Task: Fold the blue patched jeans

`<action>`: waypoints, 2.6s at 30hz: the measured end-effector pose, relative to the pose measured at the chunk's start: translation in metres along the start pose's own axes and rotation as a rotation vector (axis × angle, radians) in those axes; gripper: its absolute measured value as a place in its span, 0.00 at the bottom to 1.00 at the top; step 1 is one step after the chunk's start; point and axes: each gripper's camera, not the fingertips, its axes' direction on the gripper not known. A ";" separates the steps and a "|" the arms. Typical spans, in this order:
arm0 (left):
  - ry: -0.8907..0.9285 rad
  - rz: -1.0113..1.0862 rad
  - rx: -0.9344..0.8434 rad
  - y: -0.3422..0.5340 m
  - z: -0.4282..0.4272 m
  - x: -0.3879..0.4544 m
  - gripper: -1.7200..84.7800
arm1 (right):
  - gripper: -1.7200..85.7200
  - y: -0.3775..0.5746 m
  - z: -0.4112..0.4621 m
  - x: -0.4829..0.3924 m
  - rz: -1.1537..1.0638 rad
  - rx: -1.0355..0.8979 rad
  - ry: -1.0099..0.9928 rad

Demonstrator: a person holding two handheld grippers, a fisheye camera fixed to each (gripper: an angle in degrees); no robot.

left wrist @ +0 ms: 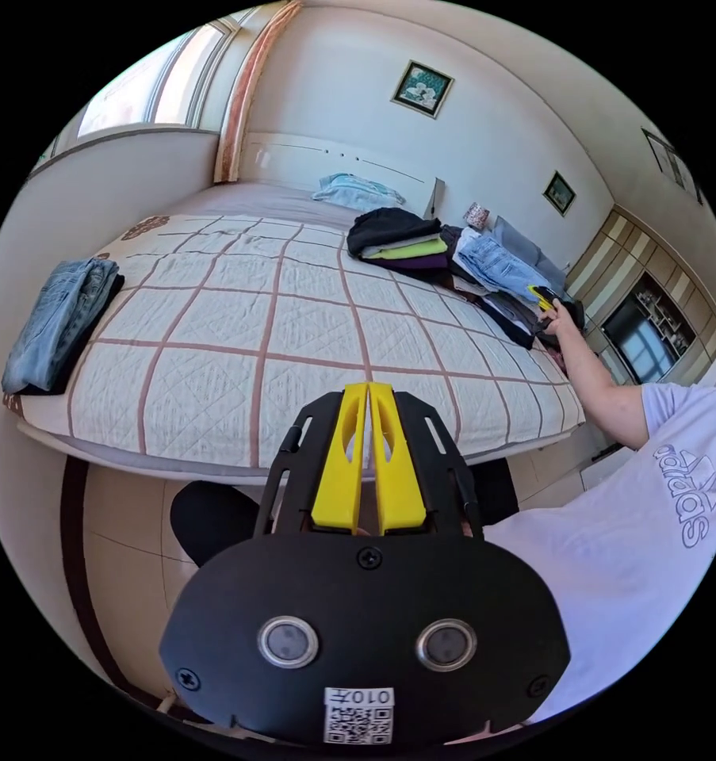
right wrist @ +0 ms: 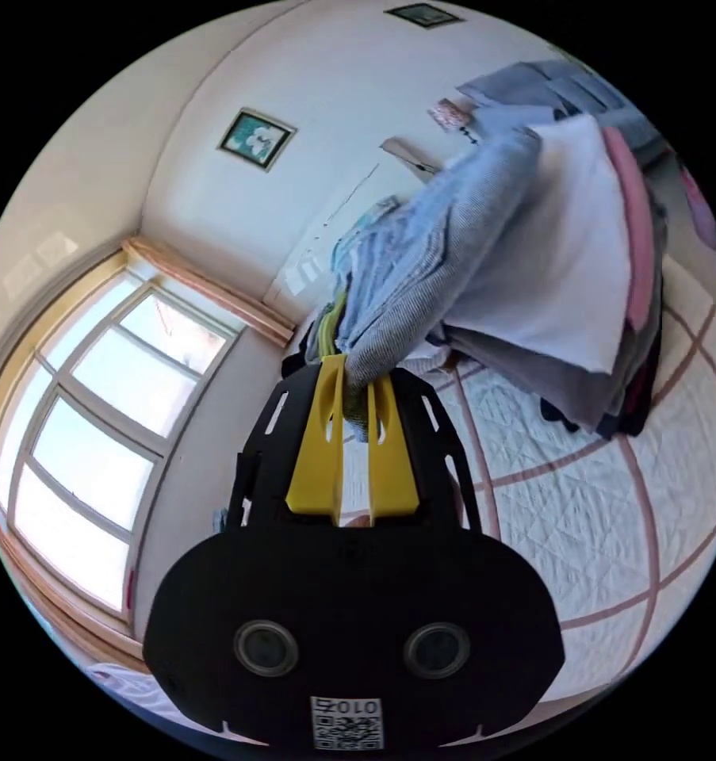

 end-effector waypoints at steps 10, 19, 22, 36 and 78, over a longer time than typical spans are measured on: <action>0.130 -0.001 0.111 0.019 0.009 -0.004 0.02 | 0.07 0.039 -0.034 -0.258 -0.549 -0.095 0.027; 0.066 -0.052 0.204 0.055 -0.025 -0.026 0.02 | 0.07 0.125 -0.002 -0.363 -0.621 -0.211 -0.473; 0.054 -0.073 0.226 0.061 -0.027 -0.028 0.02 | 0.08 0.157 -0.024 -0.388 -0.681 -0.151 -0.513; 0.147 0.028 0.051 0.054 0.056 0.017 0.02 | 0.09 0.329 0.041 -0.177 -0.338 -0.692 0.006; -0.104 0.640 -0.269 -0.025 0.340 0.316 0.11 | 0.13 0.293 -0.182 0.048 0.112 0.062 0.123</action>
